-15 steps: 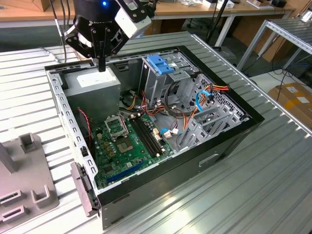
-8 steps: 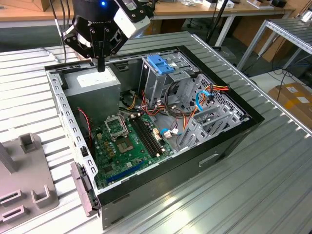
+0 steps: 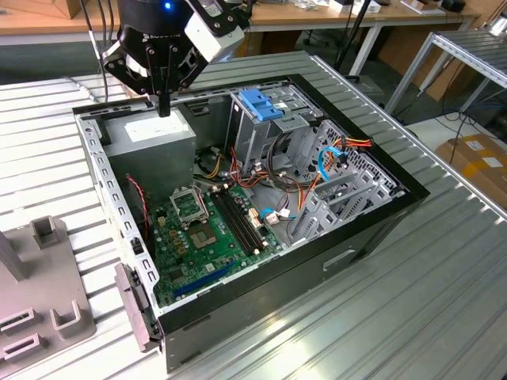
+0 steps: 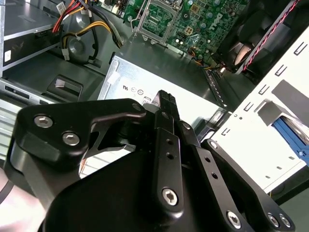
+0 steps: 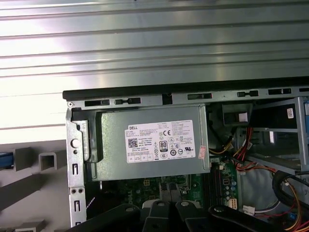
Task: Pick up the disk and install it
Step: 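Reach for the disk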
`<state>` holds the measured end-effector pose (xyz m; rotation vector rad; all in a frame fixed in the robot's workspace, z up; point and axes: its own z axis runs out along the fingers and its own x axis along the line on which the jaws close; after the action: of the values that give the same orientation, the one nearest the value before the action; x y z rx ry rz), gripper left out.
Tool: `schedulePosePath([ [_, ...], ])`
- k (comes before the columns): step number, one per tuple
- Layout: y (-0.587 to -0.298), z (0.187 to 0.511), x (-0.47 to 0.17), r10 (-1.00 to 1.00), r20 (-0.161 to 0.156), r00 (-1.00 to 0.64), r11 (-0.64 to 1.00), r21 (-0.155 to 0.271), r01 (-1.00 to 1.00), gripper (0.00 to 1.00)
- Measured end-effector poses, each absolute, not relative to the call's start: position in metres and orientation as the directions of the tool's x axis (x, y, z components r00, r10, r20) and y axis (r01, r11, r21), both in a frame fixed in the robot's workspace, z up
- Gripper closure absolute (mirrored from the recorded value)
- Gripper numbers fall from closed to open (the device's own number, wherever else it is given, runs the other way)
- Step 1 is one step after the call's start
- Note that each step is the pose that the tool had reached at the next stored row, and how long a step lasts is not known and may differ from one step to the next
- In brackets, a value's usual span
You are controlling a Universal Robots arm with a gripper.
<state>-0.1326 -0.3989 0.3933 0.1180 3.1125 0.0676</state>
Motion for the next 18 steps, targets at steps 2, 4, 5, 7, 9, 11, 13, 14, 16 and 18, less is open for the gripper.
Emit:
schedulePosePath([
  [2, -0.399, 0.393, -0.134, 0.076, -0.024, -0.997, 0.996, 0.044, 0.075, 0.89],
  [4, -0.399, 0.393, -0.135, 0.076, -0.024, -0.997, 0.996, 0.044, 0.075, 0.89],
  [5, -0.399, 0.393, -0.136, 0.076, -0.024, -0.997, 0.996, 0.044, 0.075, 0.89],
  [7, -0.399, 0.393, -0.138, 0.076, -0.024, -0.997, 0.996, 0.044, 0.075, 0.89],
  [9, -0.399, 0.393, -0.141, 0.076, -0.024, -0.997, 0.996, 0.044, 0.075, 0.89],
  [11, -0.399, 0.393, -0.144, 0.076, -0.024, -0.997, 0.996, 0.044, 0.075, 0.89],
  [13, -0.399, 0.393, -0.146, 0.076, -0.024, -0.997, 0.996, 0.044, 0.075, 0.89],
  [14, -0.399, 0.393, -0.146, 0.076, -0.025, -0.997, 0.996, 0.044, 0.075, 0.89],
  [16, -0.399, 0.393, -0.147, 0.076, -0.024, -0.997, 0.996, 0.044, 0.075, 0.89],
  [18, -0.399, 0.393, -0.150, 0.076, -0.024, -0.997, 0.996, 0.044, 0.075, 0.89],
])
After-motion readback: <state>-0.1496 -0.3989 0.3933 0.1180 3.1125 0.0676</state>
